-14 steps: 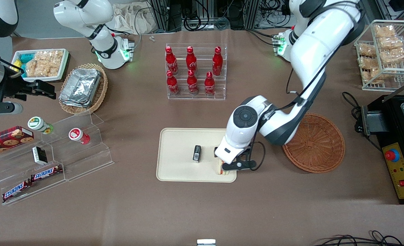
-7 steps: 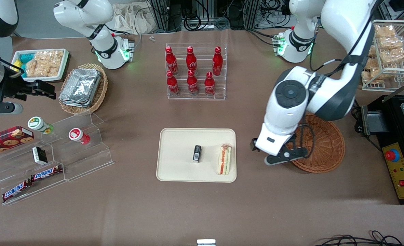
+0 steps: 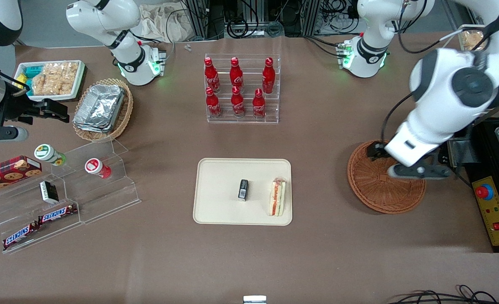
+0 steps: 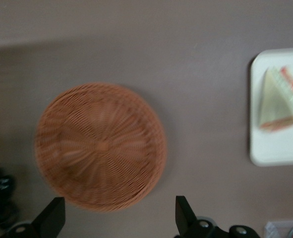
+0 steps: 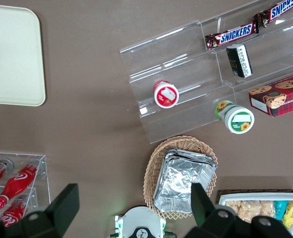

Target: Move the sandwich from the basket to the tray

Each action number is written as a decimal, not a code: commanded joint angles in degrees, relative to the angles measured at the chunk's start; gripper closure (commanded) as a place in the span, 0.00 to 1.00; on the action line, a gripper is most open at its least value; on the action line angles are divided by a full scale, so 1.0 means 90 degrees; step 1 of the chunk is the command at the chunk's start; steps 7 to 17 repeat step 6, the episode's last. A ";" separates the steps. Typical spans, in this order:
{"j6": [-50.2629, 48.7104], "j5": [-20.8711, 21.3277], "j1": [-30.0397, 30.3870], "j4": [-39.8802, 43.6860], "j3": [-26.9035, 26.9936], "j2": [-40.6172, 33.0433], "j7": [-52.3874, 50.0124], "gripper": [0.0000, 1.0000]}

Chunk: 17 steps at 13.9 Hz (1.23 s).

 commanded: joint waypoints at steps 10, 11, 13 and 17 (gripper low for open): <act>-0.1147 -0.0144 -0.0002 0.0734 0.0970 -0.0039 0.2212 0.00; -0.1147 -0.0144 -0.0002 0.0734 0.0970 -0.0039 0.2212 0.00; -0.1147 -0.0144 -0.0002 0.0734 0.0970 -0.0039 0.2212 0.00; -0.1147 -0.0144 -0.0002 0.0734 0.0970 -0.0039 0.2212 0.00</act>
